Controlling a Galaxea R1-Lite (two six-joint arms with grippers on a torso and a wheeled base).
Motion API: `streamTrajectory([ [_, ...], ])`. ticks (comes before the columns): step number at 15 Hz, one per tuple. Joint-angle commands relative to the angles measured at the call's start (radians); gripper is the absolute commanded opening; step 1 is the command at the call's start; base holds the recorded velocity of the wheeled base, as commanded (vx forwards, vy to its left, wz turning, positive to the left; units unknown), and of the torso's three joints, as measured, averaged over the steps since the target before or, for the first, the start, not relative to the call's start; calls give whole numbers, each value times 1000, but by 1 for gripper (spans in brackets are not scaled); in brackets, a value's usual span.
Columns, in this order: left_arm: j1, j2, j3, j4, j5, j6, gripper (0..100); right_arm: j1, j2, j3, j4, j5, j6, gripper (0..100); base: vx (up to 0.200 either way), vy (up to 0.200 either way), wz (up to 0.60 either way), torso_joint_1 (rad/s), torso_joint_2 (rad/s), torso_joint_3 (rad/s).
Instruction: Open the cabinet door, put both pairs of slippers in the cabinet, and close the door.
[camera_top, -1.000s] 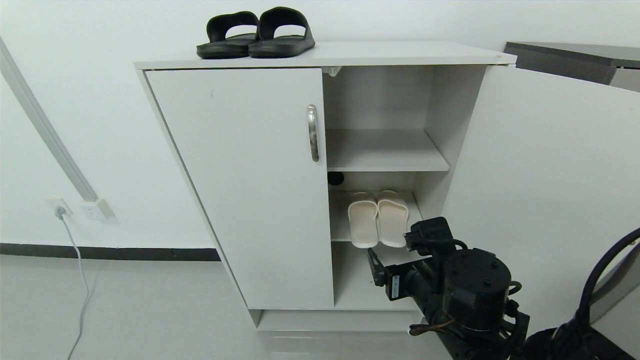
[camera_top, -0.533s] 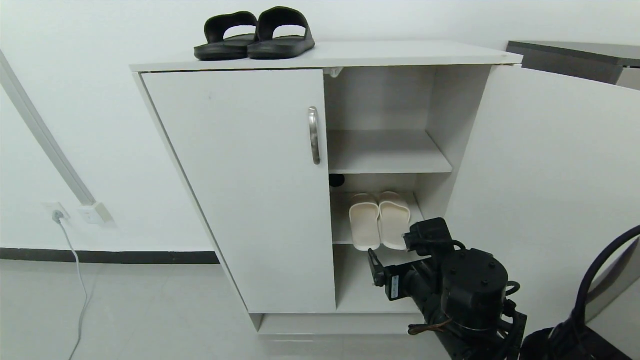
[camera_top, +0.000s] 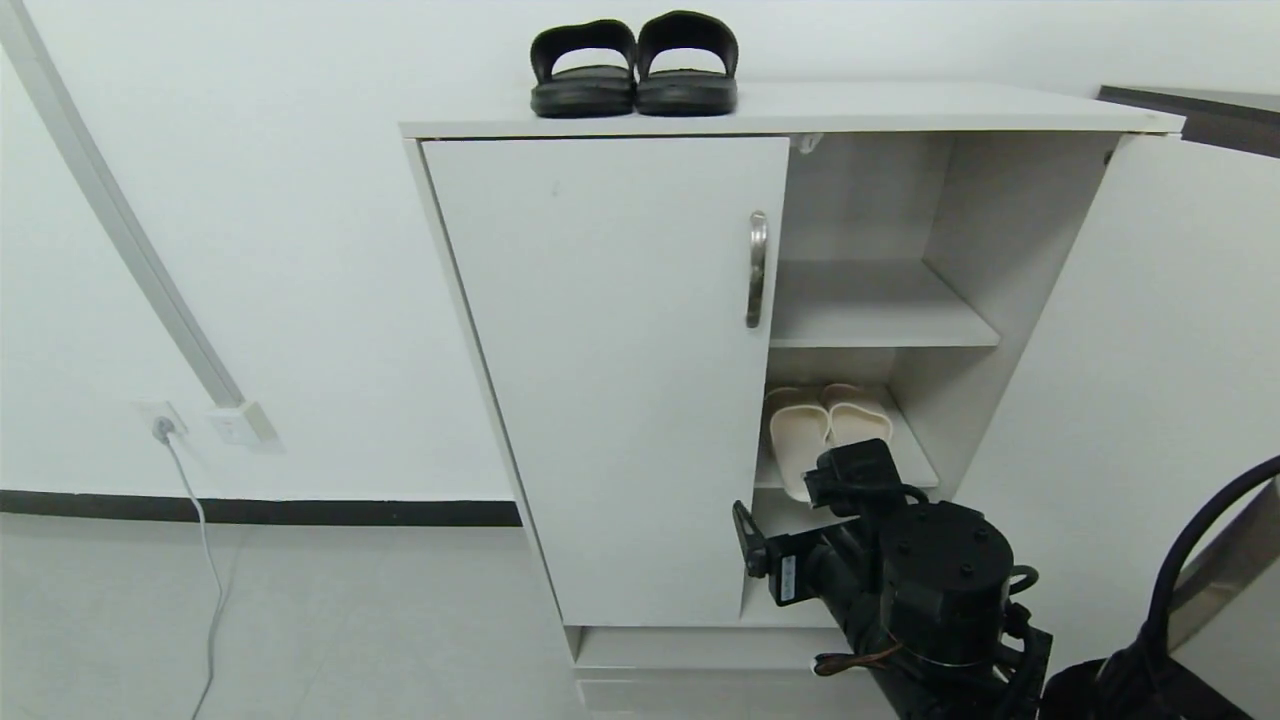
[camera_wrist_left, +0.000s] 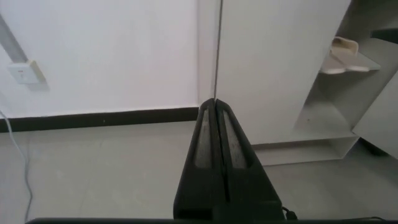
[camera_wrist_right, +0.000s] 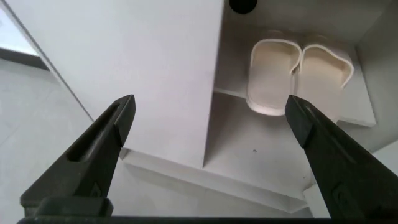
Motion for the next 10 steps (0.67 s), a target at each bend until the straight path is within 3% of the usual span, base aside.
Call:
streamTrajectory([
  [1, 0, 1, 0, 0, 0, 0, 0, 5, 5, 0, -1, 0, 0, 100, 0, 200, 0, 12, 2, 2],
  [6, 0, 1, 0, 0, 1, 0, 0, 5, 6, 7, -1, 5, 0, 100, 0, 200, 0, 0, 1, 3],
  [10, 0, 1, 0, 0, 1, 0, 0, 8, 5, 7, -1, 3, -3, 100, 0, 0, 0, 0, 0, 0],
])
